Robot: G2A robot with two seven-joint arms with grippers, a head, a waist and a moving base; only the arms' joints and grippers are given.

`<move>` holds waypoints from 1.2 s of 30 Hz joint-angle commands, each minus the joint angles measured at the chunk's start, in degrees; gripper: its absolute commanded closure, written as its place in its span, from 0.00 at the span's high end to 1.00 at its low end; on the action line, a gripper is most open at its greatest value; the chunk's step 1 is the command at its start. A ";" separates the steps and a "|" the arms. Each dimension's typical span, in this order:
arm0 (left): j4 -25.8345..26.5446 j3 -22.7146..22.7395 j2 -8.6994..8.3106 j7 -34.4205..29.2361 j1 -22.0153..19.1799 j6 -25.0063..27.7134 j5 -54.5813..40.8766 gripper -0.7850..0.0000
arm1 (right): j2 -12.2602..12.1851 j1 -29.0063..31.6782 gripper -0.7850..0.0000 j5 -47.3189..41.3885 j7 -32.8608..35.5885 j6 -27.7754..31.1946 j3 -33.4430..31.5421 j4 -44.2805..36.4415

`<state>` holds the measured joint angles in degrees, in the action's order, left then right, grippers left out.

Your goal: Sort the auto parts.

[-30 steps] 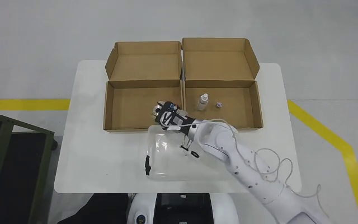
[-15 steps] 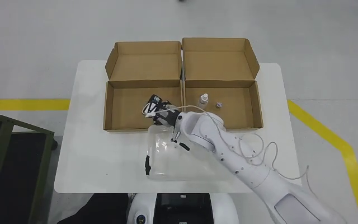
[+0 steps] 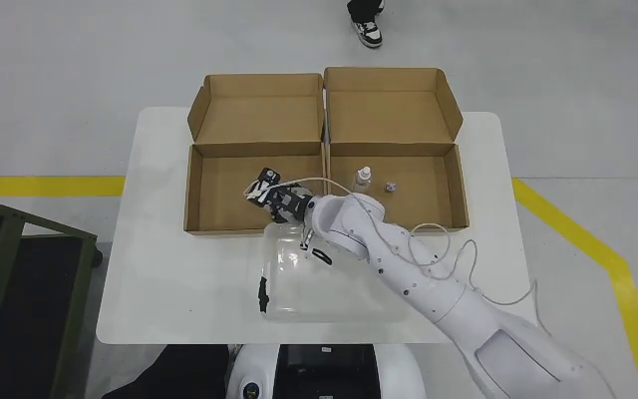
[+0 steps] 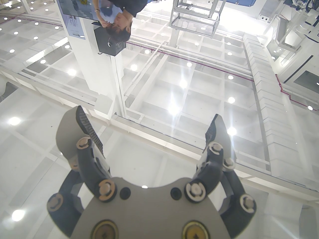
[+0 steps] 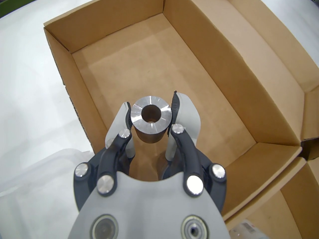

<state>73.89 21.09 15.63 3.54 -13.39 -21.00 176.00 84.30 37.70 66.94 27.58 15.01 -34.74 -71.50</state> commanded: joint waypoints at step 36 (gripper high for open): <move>0.00 0.00 0.00 0.00 0.00 0.00 0.00 1.00 | 5.72 -5.68 0.65 -0.95 5.44 1.55 0.25 10.27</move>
<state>73.89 21.09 15.63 3.54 -13.39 -21.00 176.00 89.97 31.96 65.92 33.08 16.52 -34.37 -61.27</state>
